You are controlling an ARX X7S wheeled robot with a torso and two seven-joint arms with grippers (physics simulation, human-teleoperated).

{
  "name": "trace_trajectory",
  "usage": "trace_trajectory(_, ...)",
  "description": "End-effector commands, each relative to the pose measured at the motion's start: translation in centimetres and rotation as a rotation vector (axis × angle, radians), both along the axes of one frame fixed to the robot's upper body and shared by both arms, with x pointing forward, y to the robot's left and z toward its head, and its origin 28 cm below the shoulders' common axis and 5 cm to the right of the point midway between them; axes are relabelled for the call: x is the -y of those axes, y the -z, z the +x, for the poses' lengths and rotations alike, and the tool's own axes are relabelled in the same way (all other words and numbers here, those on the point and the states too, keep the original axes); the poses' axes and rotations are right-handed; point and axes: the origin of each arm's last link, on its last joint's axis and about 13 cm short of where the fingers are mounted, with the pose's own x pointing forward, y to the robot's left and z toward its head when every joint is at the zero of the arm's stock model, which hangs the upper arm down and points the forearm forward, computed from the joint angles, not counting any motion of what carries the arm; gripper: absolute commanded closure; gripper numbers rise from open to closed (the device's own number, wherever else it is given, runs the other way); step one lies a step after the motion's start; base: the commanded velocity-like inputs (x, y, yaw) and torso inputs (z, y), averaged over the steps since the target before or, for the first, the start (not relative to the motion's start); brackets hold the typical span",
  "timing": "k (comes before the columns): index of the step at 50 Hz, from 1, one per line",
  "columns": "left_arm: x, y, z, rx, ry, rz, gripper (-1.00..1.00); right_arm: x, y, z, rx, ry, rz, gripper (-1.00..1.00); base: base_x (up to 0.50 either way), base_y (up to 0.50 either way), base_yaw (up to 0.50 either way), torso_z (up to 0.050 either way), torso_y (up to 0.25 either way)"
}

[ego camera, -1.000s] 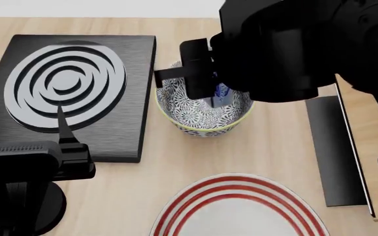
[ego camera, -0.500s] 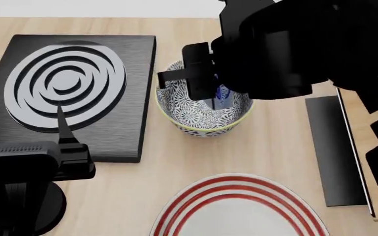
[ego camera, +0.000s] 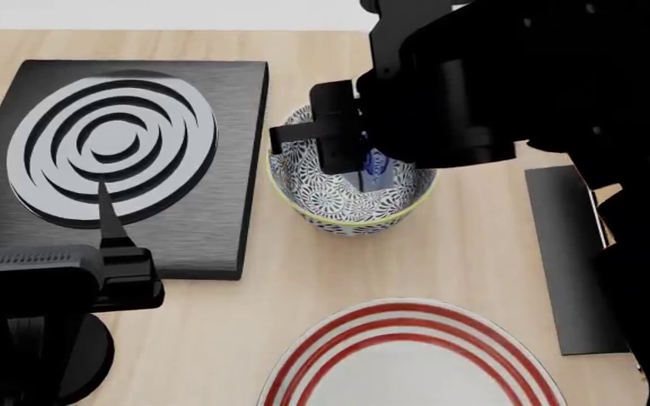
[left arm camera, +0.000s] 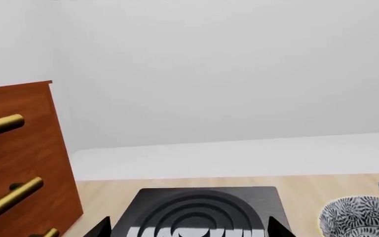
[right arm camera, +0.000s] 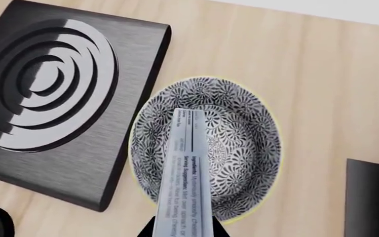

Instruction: Pick up the cream cheese and put it in the bowl.

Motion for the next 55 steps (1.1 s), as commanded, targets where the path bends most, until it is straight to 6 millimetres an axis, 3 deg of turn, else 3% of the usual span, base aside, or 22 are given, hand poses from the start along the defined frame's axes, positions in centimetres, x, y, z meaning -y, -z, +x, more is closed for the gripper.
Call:
trace_trajectory(1,0.0,0.0,0.0,0.003,0.0,0.002,-1.0,-0.1,0.1,0.7,0.012,-0.003,0.0,1.0,0.0,0.0,0.0,0.0,0.0)
trace_trajectory(55,0.1,-0.1,-0.2,0.008,0.01,0.004,-1.0,-0.2,2.6,3.1,-0.029,0.014,-0.017,1.0,0.0,0.0,0.0,0.0,0.0)
